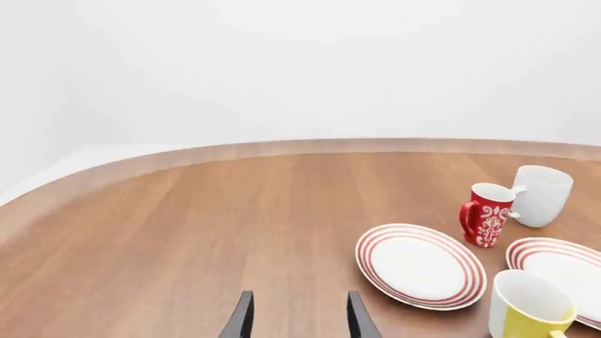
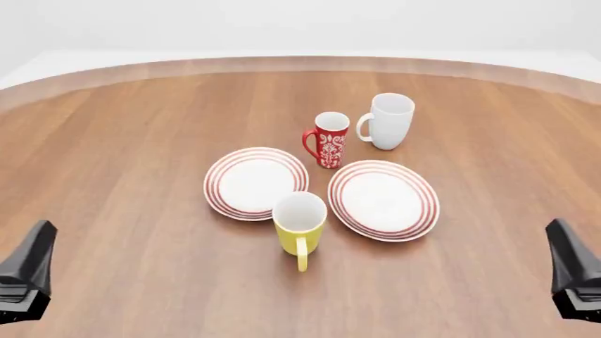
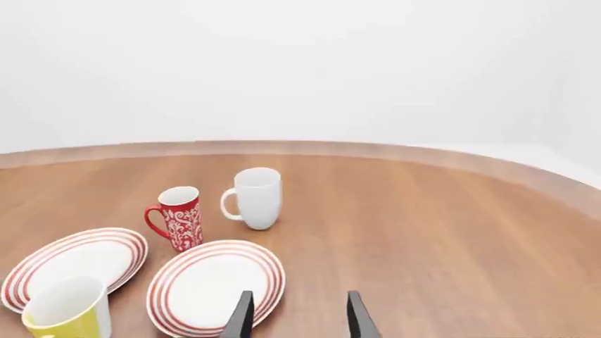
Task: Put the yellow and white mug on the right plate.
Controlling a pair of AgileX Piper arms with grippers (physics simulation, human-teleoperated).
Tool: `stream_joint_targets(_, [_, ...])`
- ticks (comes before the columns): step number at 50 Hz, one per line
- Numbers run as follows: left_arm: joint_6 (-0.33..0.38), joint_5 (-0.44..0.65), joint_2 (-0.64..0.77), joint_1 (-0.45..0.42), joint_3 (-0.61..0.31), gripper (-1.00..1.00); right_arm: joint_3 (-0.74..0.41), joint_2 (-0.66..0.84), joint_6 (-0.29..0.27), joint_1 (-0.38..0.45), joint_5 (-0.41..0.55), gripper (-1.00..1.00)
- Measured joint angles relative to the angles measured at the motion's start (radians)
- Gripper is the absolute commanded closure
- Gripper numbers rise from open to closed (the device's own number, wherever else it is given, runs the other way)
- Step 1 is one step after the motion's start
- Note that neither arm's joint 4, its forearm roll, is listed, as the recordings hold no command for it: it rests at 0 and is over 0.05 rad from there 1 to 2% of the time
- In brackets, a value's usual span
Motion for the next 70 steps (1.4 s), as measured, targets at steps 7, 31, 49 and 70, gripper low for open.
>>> stream_joint_targets(7, [0.0,0.0,0.0,0.0,0.0,-1.0,-0.001,0.0,0.015,0.013,-0.003,-1.0])
stream_joint_targets(31, [0.0,0.0,0.0,0.0,0.0,-1.0,-0.06,0.006,0.01,0.05,0.057,-1.0])
stream_joint_targets(49, [0.0,0.0,0.0,0.0,0.0,-1.0,-0.228,0.125,-0.004,0.18,0.162,-1.0])
stream_joint_targets(70, [0.0,0.0,0.0,0.0,0.0,-1.0,-0.482,0.353,-0.038,0.39,0.286,-1.0])
